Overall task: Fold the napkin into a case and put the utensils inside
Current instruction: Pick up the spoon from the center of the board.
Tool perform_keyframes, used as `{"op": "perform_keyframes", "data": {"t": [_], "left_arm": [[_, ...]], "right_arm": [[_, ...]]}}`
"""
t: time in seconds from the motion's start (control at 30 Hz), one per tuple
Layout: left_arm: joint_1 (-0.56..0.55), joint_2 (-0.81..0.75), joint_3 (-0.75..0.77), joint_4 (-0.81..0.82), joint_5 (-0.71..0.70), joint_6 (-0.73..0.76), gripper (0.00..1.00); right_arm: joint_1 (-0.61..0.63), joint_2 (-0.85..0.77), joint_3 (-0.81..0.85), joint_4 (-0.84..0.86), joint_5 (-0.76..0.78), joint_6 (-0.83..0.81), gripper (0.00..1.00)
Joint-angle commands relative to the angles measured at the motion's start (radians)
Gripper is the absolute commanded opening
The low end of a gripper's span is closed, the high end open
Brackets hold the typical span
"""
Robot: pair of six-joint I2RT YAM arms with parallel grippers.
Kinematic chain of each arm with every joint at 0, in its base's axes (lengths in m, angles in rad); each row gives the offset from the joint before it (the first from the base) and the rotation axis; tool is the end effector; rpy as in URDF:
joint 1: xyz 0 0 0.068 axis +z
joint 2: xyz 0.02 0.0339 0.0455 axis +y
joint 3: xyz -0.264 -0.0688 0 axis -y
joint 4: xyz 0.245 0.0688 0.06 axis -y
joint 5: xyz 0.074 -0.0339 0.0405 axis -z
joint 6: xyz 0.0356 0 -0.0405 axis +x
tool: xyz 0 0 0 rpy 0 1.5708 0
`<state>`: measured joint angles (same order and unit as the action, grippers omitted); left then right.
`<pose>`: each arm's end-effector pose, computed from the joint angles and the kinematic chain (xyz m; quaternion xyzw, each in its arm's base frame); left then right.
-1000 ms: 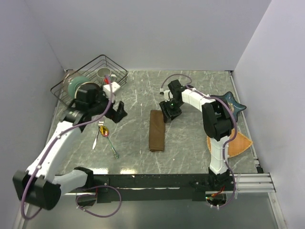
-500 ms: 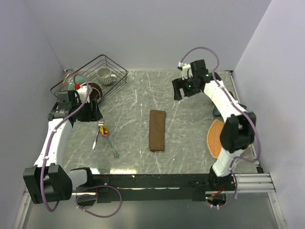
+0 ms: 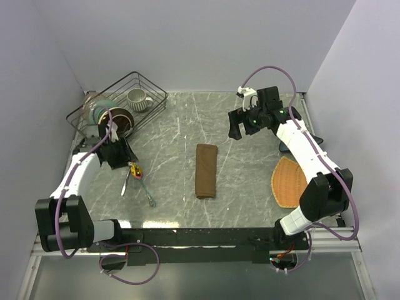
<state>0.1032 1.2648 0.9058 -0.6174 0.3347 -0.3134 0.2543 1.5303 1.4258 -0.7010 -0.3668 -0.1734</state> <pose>0.2511 0.0142 0.2462 -0.1472 0.9325 -0.1887 0.2704 0.3196 0.0963 0.3341 -0.2601 0.8769 0.1839 0.3600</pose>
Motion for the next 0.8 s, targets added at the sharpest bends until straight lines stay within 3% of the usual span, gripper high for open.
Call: {"op": "perform_keyframes", "data": {"t": [0.0, 0.03, 0.07, 0.1, 0.2, 0.43, 0.77], "left_arm": [[-0.065, -0.024, -0.134, 0.06, -0.04, -0.298, 0.54], [-0.097, -0.042, -0.155, 0.073, -0.098, -0.346, 0.5], [-0.197, -0.062, -0.172, 0.085, -0.228, -0.437, 0.44], [-0.224, -0.07, -0.2, 0.093, -0.25, -0.456, 0.36], [-0.273, -0.068, -0.217, 0.099, -0.325, -0.472, 0.31], [-0.316, 0.018, -0.174, 0.091, -0.453, -0.457, 0.34], [-0.33, 0.134, -0.153, 0.114, -0.45, -0.448, 0.32]], "right_arm": [[-0.02, -0.018, 0.004, -0.049, -0.035, -0.009, 1.0], [-0.024, -0.016, 0.001, -0.057, -0.034, -0.012, 1.0], [-0.029, -0.013, -0.007, -0.06, -0.026, -0.014, 1.0], [-0.033, -0.007, -0.011, -0.06, -0.021, -0.015, 1.0], [-0.055, 0.004, -0.016, -0.069, -0.024, -0.009, 1.0], [-0.075, 0.014, -0.036, -0.072, -0.035, 0.0, 1.0], [-0.116, 0.01, -0.051, -0.091, -0.029, -0.009, 1.0]]}}
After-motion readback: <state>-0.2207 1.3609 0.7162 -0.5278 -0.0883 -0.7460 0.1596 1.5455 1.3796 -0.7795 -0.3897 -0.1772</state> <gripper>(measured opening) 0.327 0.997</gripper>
